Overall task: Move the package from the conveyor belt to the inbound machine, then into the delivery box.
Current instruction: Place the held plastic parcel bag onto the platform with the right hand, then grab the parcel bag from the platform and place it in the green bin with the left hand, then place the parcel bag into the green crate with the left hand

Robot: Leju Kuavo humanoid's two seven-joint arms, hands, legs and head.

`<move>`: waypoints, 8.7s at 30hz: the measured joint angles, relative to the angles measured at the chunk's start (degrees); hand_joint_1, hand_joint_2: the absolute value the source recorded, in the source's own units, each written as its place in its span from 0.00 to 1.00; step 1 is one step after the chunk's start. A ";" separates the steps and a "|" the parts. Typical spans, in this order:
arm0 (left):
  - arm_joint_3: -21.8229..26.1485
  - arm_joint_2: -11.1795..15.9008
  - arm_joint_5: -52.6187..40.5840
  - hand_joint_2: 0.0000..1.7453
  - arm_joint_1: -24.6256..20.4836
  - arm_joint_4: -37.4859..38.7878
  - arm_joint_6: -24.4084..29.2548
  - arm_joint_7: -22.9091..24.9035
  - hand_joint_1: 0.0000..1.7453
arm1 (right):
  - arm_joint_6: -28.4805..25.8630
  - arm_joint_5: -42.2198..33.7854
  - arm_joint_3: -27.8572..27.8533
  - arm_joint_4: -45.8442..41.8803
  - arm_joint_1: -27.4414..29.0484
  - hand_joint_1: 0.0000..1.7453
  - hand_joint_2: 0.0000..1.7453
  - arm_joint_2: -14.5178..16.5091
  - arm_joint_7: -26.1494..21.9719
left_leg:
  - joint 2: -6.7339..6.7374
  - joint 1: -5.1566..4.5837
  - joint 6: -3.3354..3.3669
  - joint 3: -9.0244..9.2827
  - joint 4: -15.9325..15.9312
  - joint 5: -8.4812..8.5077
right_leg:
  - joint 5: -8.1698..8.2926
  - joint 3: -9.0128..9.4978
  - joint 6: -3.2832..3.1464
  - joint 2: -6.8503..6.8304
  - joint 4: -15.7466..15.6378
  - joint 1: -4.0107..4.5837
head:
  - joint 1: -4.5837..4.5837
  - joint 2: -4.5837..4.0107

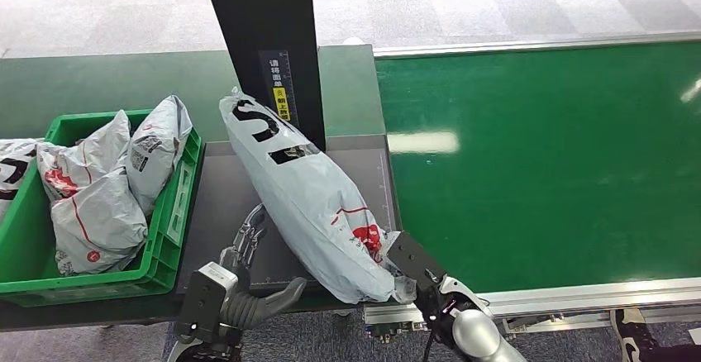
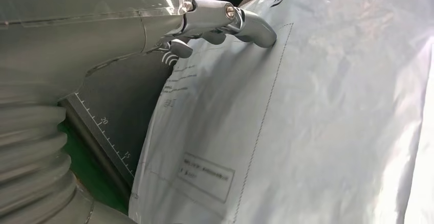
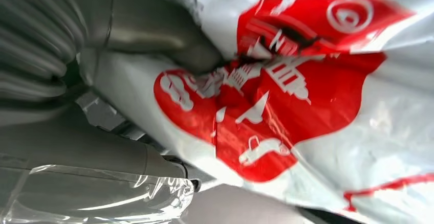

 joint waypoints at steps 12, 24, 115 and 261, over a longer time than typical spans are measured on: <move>-0.16 0.11 0.73 1.00 -0.60 0.07 0.13 -0.02 0.00 | -1.94 -0.78 -3.29 0.61 -1.42 0.00 1.00 -0.20 -1.37 | 0.00 0.00 0.00 0.00 0.00 0.00 | 0.00 0.00 0.00 0.00 0.00 0.00 | 0.00 0.00; -0.16 0.10 1.03 1.00 -2.13 0.89 -0.63 -0.39 0.00 | -6.22 -6.87 -6.09 -2.19 -2.82 0.00 1.00 -0.54 -6.86 | 0.00 0.00 0.00 0.00 0.02 0.00 | 0.00 -0.01 0.00 0.00 0.00 0.00 | 0.00 0.00; -10.58 1.67 -8.03 1.00 -5.87 5.39 -22.22 5.08 0.00 | -1.01 -10.86 -22.73 -21.31 3.12 0.00 1.00 9.16 -13.04 | 0.00 -0.02 -0.02 0.08 0.00 -0.02 | -0.05 0.05 -0.07 -0.01 0.00 0.01 | -0.01 0.00; 27.01 18.68 -37.92 1.00 -55.92 18.90 16.84 8.22 1.00 | 5.40 -17.44 -25.91 -27.01 8.67 0.00 1.00 10.14 -13.78 | 0.02 0.00 -0.16 0.14 0.01 0.09 | 0.00 0.11 -0.21 0.01 0.08 0.14 | 0.00 0.00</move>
